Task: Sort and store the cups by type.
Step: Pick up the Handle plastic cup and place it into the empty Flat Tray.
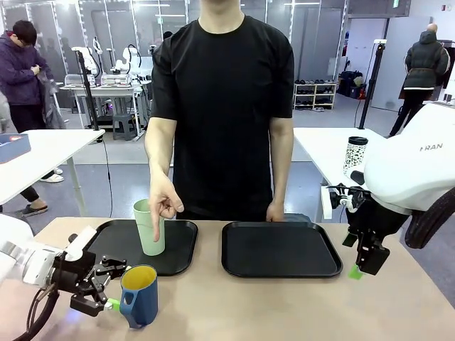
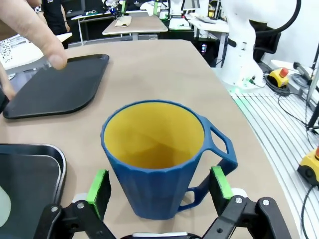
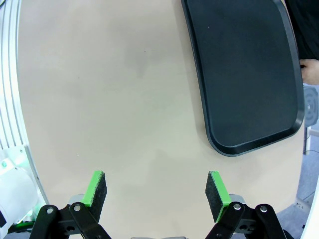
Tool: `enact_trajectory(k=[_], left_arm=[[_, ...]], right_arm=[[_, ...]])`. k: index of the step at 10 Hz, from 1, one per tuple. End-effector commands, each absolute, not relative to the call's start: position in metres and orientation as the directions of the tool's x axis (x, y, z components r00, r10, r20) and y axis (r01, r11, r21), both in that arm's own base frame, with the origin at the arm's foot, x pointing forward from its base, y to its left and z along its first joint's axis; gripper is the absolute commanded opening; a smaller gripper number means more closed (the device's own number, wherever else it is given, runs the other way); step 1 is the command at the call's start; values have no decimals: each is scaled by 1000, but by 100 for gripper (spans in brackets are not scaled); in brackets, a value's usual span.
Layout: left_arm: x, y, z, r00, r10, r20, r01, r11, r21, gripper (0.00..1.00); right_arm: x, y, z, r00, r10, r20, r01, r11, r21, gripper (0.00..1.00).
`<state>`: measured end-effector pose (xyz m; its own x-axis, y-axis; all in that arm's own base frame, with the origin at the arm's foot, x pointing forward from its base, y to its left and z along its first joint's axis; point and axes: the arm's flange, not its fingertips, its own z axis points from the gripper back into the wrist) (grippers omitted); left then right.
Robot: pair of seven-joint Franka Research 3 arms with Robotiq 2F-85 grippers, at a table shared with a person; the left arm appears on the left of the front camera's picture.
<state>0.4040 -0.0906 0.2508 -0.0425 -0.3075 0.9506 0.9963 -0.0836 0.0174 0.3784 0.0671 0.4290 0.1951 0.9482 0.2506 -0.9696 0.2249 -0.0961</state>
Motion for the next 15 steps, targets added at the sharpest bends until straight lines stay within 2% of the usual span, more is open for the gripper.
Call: enact_trajectory(k=[1,11,15], left_arm=[[403,-97,227,-75,-306,949,996,-77,54,100],[407,-131,213,-79,-275,958,988,-150,38,100],[406,-138,203,-45,-274,961,984,-176,-4,100]], right_arm=[[376,68,429,209,948,241,-965,239,-104,100],[376,68,429,209,948,241,-965,239,-104,100],[376,68,429,209,948,241,-965,239,-104,100]])
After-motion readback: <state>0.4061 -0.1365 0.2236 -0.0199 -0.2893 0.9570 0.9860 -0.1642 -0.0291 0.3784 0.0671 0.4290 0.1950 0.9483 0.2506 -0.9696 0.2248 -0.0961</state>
